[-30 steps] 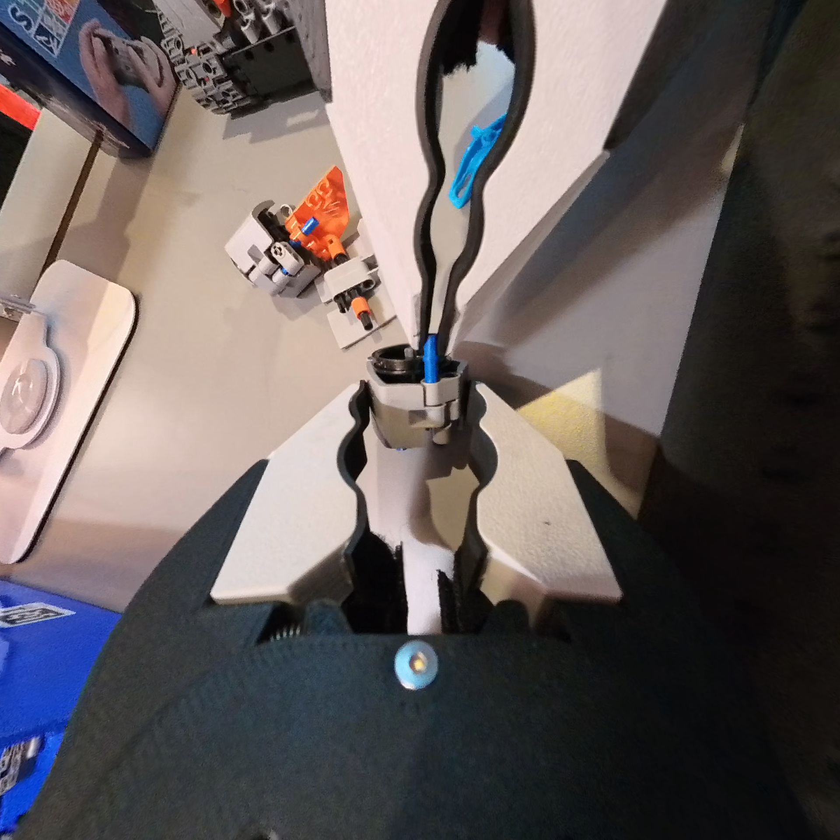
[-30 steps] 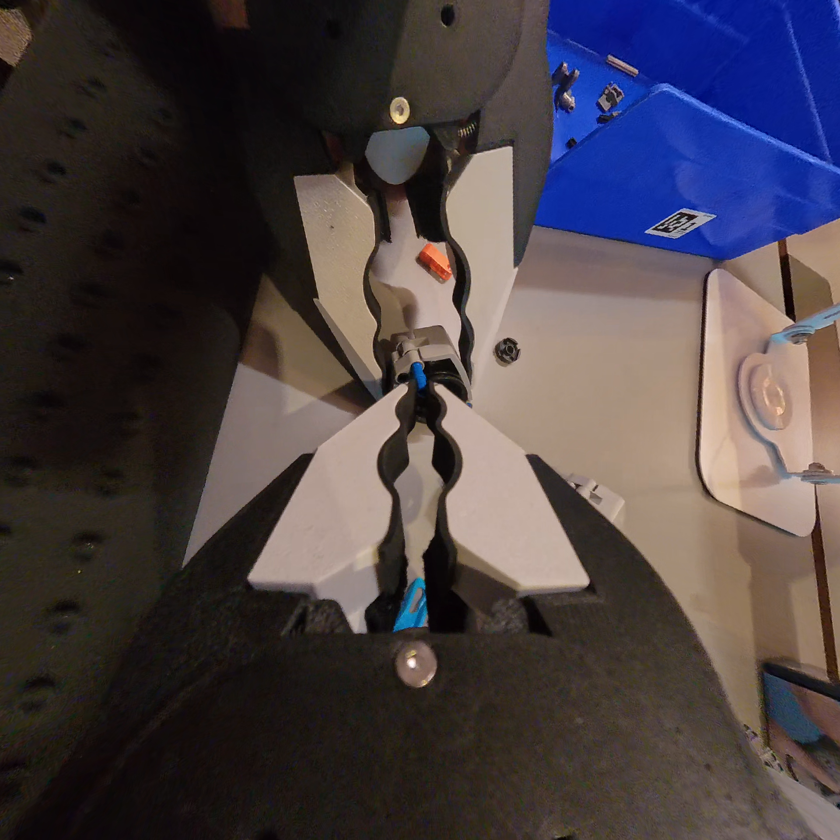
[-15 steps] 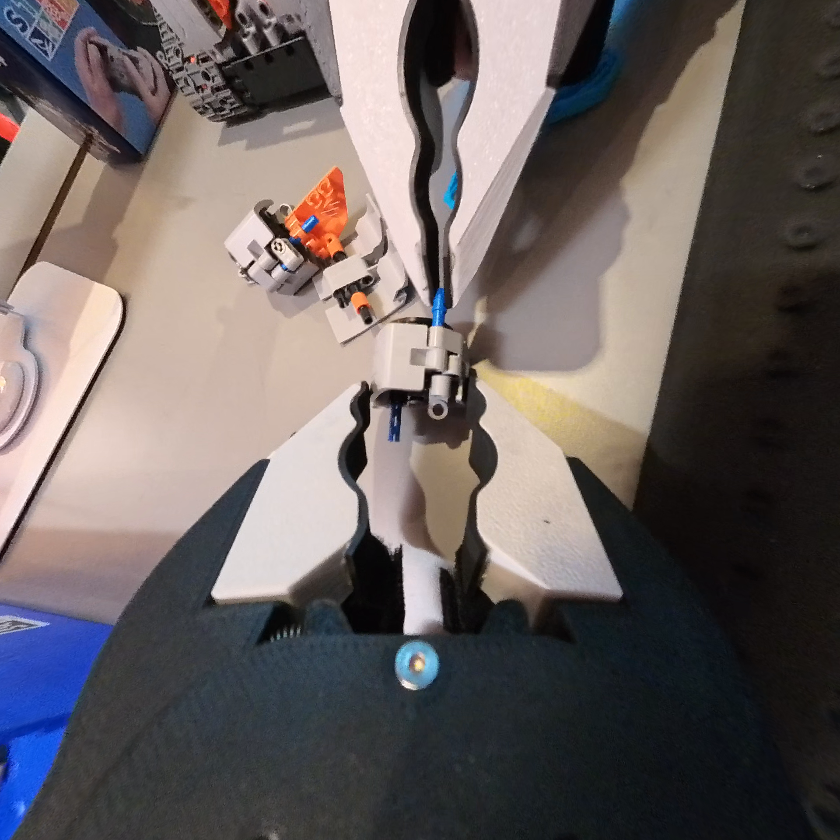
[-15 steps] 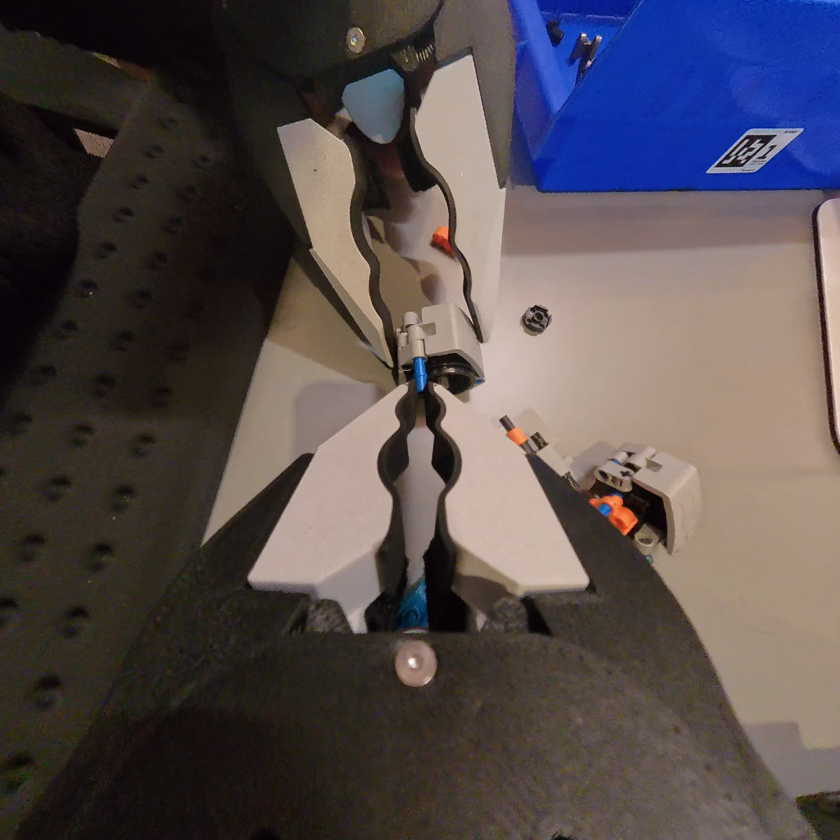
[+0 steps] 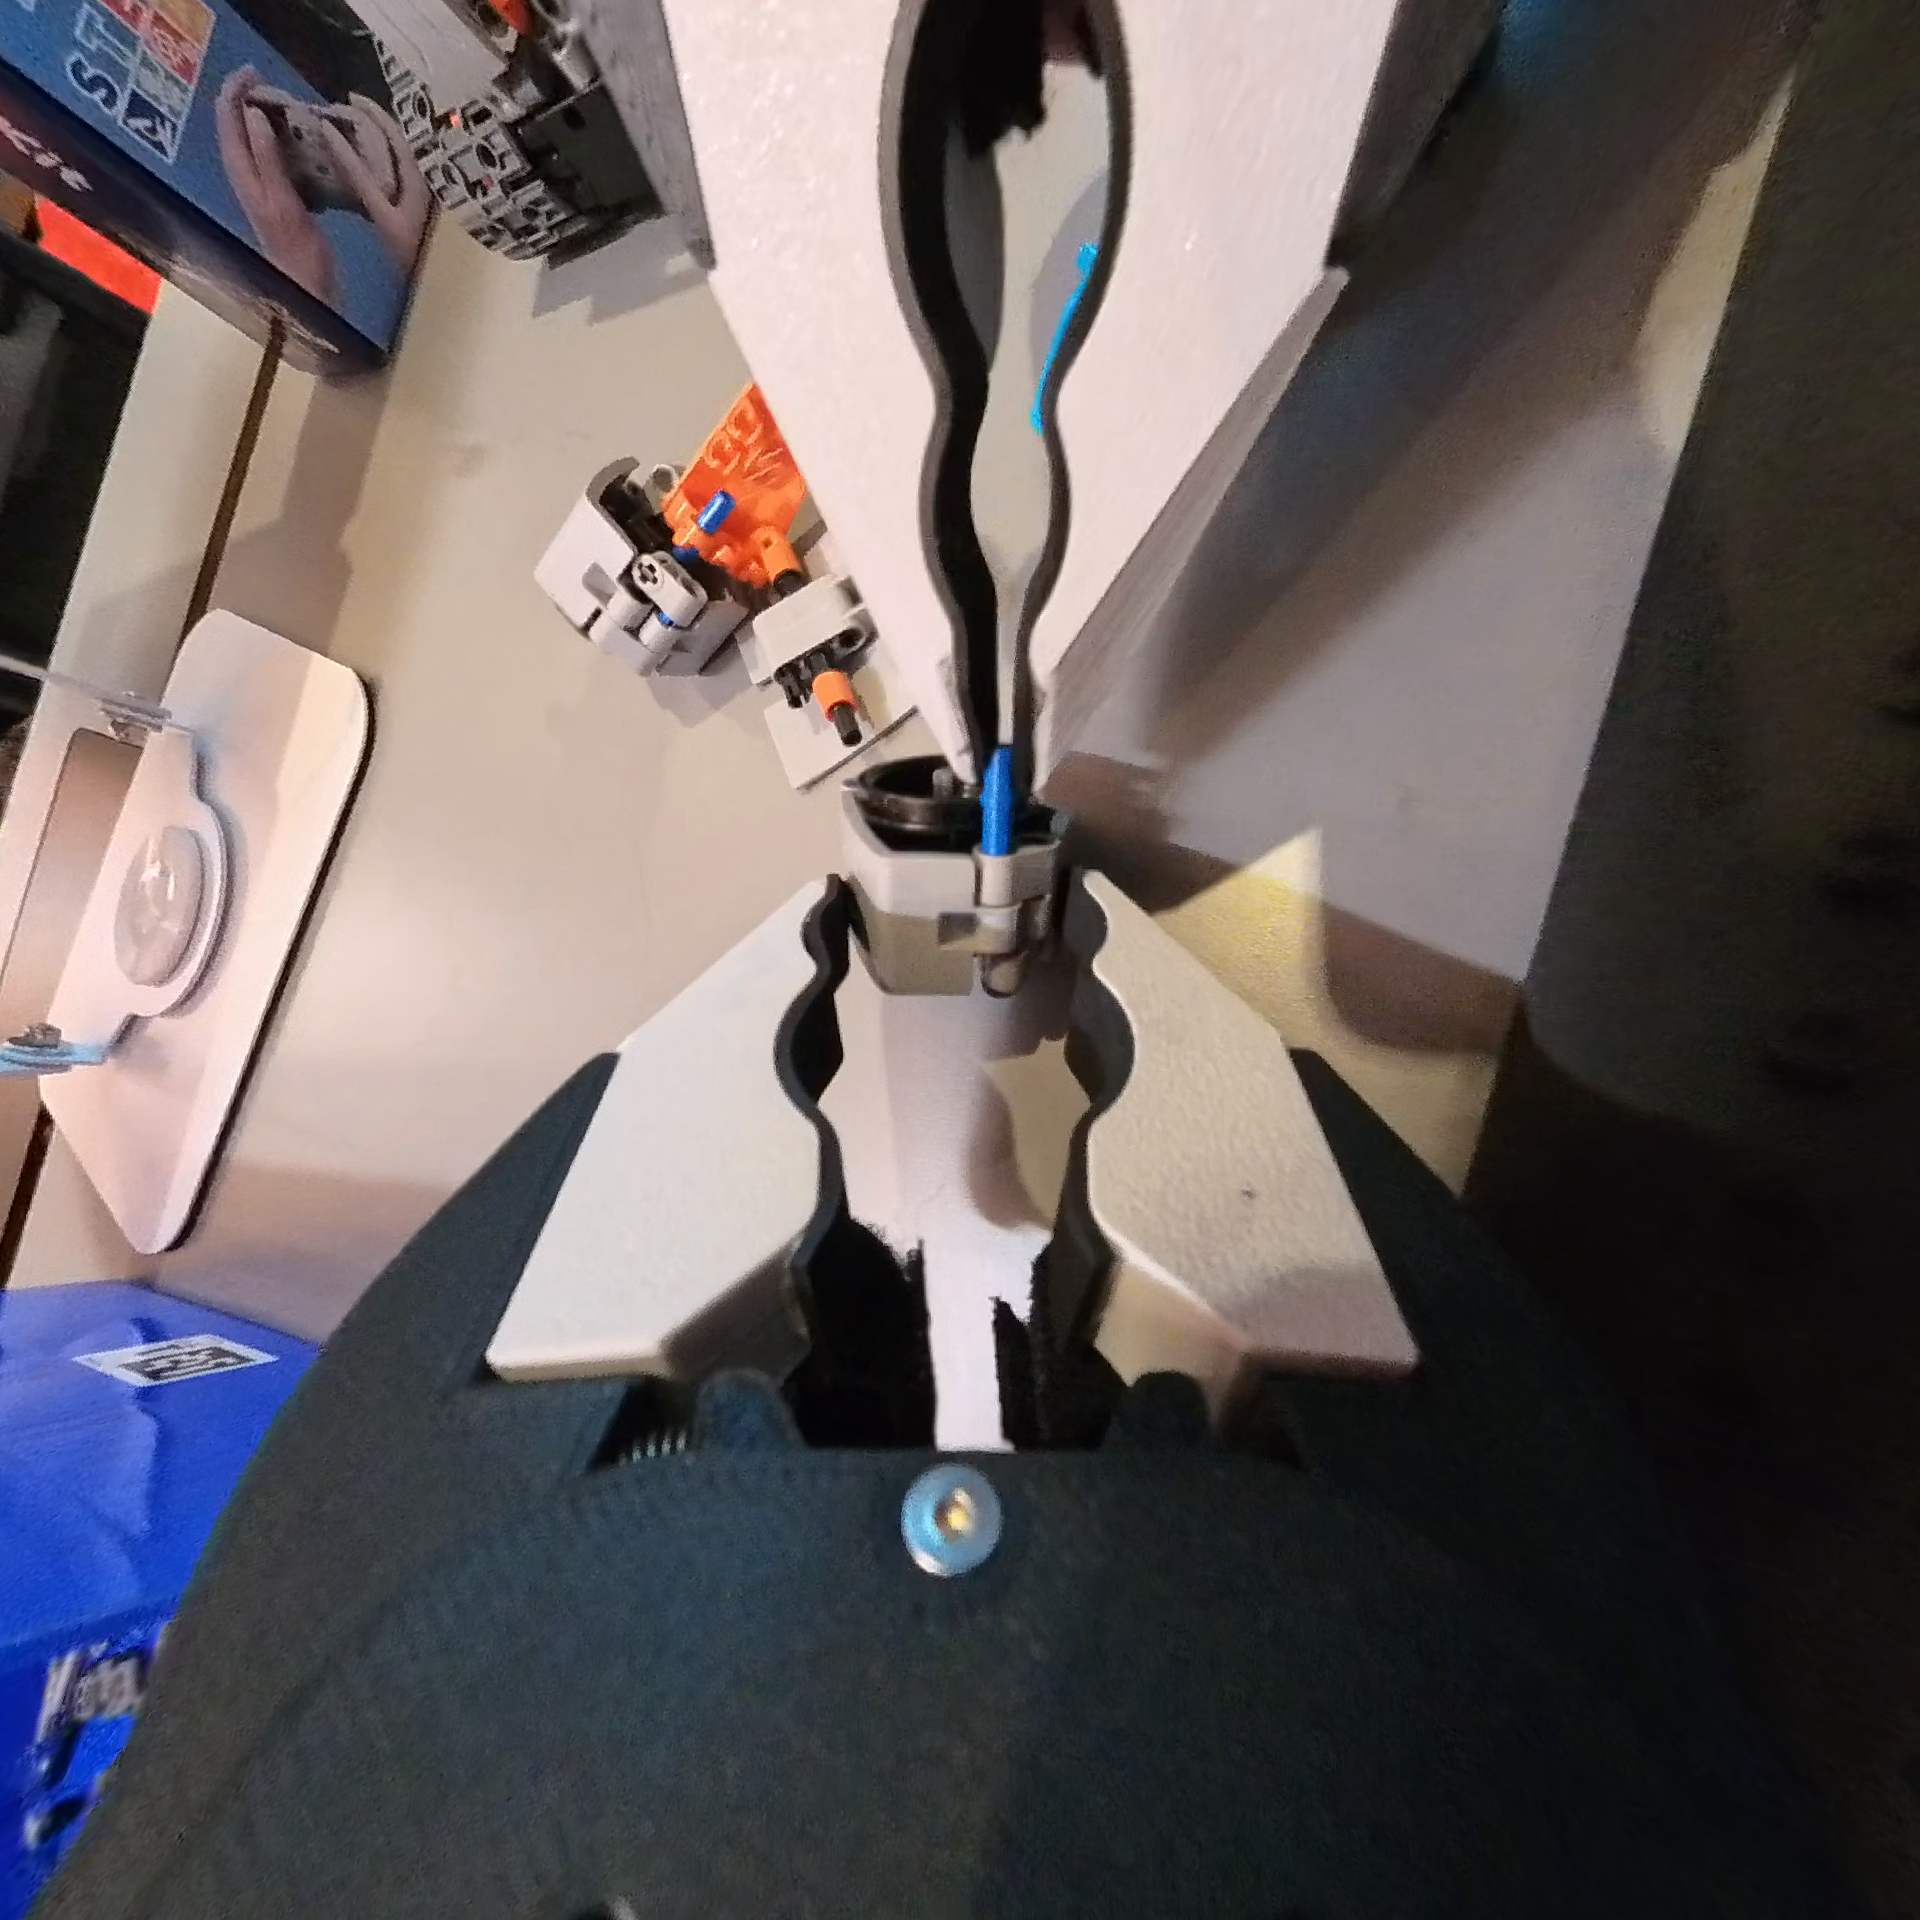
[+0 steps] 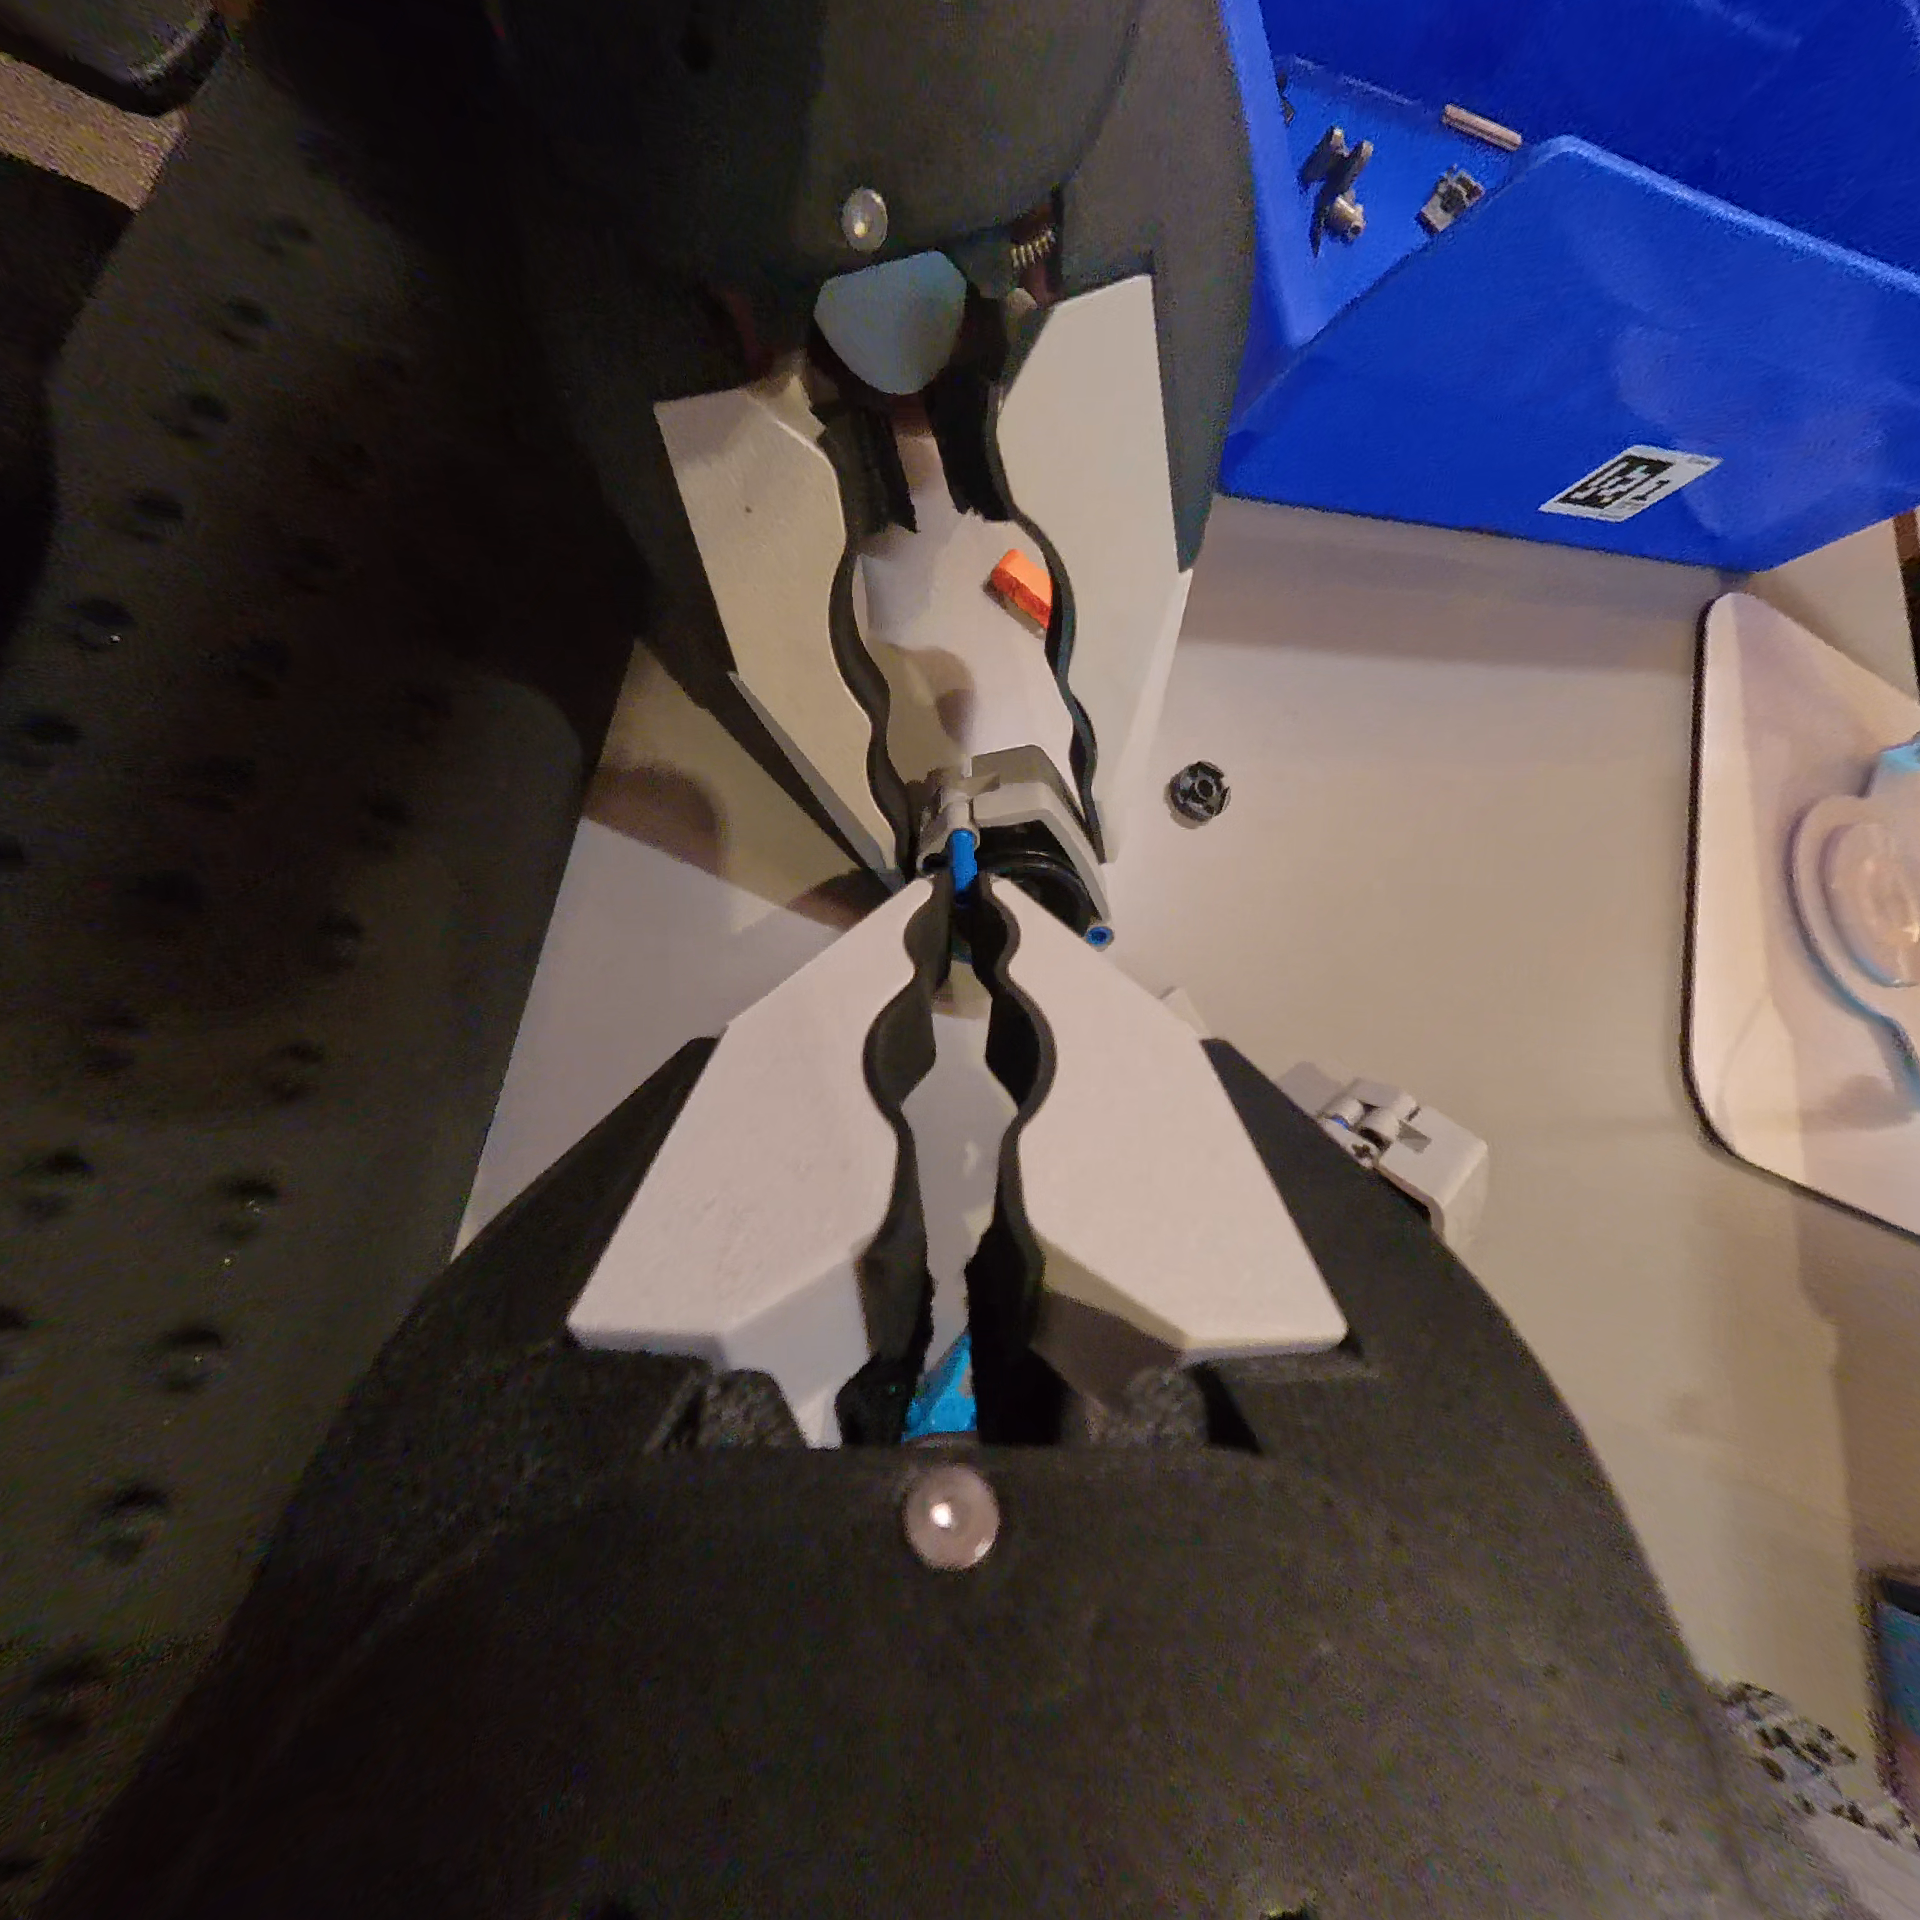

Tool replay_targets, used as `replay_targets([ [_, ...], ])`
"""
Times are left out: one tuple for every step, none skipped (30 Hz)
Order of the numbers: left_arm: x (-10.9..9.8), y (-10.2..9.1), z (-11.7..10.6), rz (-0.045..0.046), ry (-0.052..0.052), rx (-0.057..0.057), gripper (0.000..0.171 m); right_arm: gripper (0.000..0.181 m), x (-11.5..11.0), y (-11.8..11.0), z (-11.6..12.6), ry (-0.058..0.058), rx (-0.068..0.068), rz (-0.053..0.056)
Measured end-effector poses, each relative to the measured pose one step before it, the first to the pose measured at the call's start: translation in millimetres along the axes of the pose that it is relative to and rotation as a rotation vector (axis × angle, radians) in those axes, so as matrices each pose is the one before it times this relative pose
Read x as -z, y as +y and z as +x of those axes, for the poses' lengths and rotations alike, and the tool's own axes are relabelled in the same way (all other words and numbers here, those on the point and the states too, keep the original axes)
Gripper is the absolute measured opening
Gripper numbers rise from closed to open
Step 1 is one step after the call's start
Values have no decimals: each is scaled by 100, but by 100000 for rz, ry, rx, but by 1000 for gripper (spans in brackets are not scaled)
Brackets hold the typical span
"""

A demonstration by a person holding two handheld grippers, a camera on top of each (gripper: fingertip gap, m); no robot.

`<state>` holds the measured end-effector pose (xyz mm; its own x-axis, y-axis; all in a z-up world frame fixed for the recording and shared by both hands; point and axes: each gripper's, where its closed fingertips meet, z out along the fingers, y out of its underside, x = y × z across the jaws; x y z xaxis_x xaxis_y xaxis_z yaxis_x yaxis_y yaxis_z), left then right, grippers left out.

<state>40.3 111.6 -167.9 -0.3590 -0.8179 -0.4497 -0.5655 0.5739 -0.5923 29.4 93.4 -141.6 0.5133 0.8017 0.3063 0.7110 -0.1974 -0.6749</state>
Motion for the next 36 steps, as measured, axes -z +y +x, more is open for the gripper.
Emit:
replay_targets([
  [-31,2,-32,-101,338,1044,38,0,73,128,60,-696,-1239,137],
  [-18,32,-52,675,1451,2556,39,0,104,178,138,-836,-1779,582],
  [89,29,-33,1226,1679,2027,40,0,91,151,92,-1462,-2909,1566],
  [188,21,-106,1433,248,407,40,0,123,136,16,-1900,-2772,1764],
  [217,122,-186,551,-663,417,44,0,174,129,24,-1462,-1857,1471],
  [237,91,-82,757,134,1010,43,0,148,136,80,-799,-1639,1062],
  [202,-78,241,2123,2081,1164,36,0,95,108,14,-1153,-1455,928],
  [106,18,75,1033,1217,2127,35,0,60,72,-24,-1249,-1134,922],
  [110,-28,2,1070,636,1559,36,0,50,94,13,-688,-639,482],
  [129,-123,119,1242,1203,626,31,0,13,110,-26,-685,-283,234],
  [16,-93,69,552,396,-77,31,0,-13,60,-40,-649,-265,369],
  [-88,-33,391,-77,1475,-2065,21,0,4,64,59,169,-141,-31],
  [-156,-50,321,-448,-19,-3373,14,0,6,63,53,420,286,-290],
  [-135,63,-14,-1931,-1965,-2939,14,0,-3,-4,-42,111,240,-121],
  [-30,-45,-51,-1098,-1568,-2132,13,0,8,-11,-22,256,330,-109],
  [-81,-15,12,-464,-321,-906,13,0,23,13,-6,190,445,-377],
  [-109,-6,13,-100,316,348,13,0,-8,-13,-18,50,143,-150],
  [-61,31,-19,-491,-46,-259,13,0,-62,45,-36,24,14,-468],
  [-61,101,84,-1441,-88,-1672,12,0,-100,174,-28,341,449,-1165],
  [-79,84,-8,-1625,-1697,-2716,12,0,-87,131,0,606,394,-1011],
  [-45,54,-67,-1329,-2200,-2669,11,0,-50,89,33,594,147,-657],
  [-31,39,21,-1226,-973,-1574,11,0,-44,66,34,368,-16,-527],
  [-27,24,-3,-1473,-959,-1439,11,0,-37,37,39,471,7,-456],
  [-52,54,-77,-1524,-1361,-1683,11,0,-42,55,55,777,452,-576],
  [-98,48,51,-1479,-286,-1346,10,0,-50,63,25,603,483,-637],
  [-42,40,-86,-1293,-918,-1281,10,0,-52,62,51,619,65,-303],
  [-26,36,-62,-1307,-784,-940,10,0,-71,61,43,296,-354,-125],
  [-62,19,-69,-1201,-1029,-998,10,0,-47,87,34,374,-10,-320],
  [-54,3,-54,-1384,-1302,-1548,10,0,-48,65,33,661,484,-498],
  [-32,44,-43,-1647,-1332,-1863,10,0,-65,83,-41,250,287,-594],
  [-18,31,-43,-1488,-1033,-953,10,0,-58,42,-44,-248,-615,-56],
  [-5,13,-19,-604,-281,110,10,0,-7,-27,16,-210,-966,283],
  [0,21,8,-27,-140,339,10,0,-14,-19,5,-148,-278,-137],
  [3,43,-35,-787,-970,-932,10,0,-34,-12,-27,-313,-471,-109],
  [12,47,-84,-1508,-2003,-1969,10,0,-48,10,-4,-521,-1305,119],
  [-3,28,-70,-1147,-1405,-1350,10,0,-28,12,-39,-1228,-1997,212],
])
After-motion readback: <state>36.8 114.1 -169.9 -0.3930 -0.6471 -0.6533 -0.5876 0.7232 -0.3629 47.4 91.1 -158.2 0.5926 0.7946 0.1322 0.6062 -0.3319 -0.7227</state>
